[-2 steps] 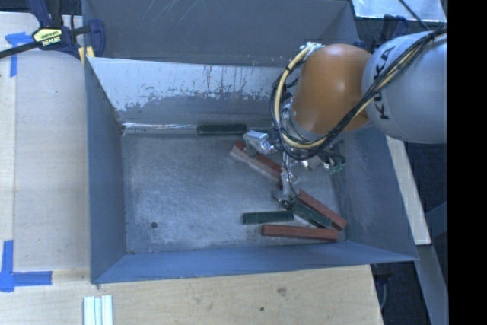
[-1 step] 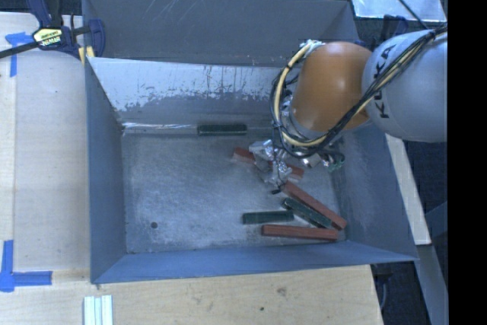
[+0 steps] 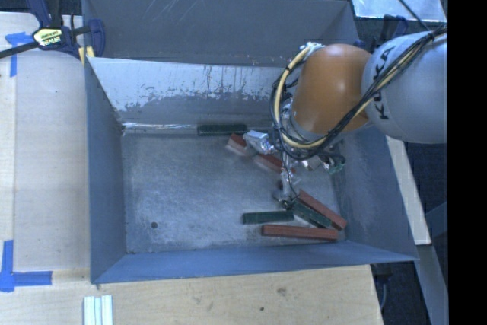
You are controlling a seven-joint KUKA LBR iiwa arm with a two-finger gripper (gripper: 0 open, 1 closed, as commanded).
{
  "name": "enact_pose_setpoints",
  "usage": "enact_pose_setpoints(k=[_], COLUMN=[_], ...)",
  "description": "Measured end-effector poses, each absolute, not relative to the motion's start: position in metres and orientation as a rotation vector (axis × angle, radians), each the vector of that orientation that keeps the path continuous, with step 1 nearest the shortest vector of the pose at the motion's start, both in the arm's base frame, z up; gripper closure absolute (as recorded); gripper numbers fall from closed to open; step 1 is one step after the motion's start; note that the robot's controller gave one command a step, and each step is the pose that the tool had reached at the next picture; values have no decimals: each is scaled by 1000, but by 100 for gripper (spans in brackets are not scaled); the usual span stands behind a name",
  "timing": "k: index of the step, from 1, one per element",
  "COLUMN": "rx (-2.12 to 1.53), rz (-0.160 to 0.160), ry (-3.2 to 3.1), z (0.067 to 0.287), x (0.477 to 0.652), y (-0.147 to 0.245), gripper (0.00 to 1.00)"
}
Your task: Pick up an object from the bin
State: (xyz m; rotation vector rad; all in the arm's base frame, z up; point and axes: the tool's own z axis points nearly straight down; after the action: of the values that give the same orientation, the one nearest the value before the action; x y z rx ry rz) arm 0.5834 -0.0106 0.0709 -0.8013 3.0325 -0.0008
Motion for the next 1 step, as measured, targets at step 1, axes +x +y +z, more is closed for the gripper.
enact_pose_setpoints(k=[1], rx=[-801], rz=[0], ry=[3032], z=[71], x=[583], y=[-11], gripper=[0])
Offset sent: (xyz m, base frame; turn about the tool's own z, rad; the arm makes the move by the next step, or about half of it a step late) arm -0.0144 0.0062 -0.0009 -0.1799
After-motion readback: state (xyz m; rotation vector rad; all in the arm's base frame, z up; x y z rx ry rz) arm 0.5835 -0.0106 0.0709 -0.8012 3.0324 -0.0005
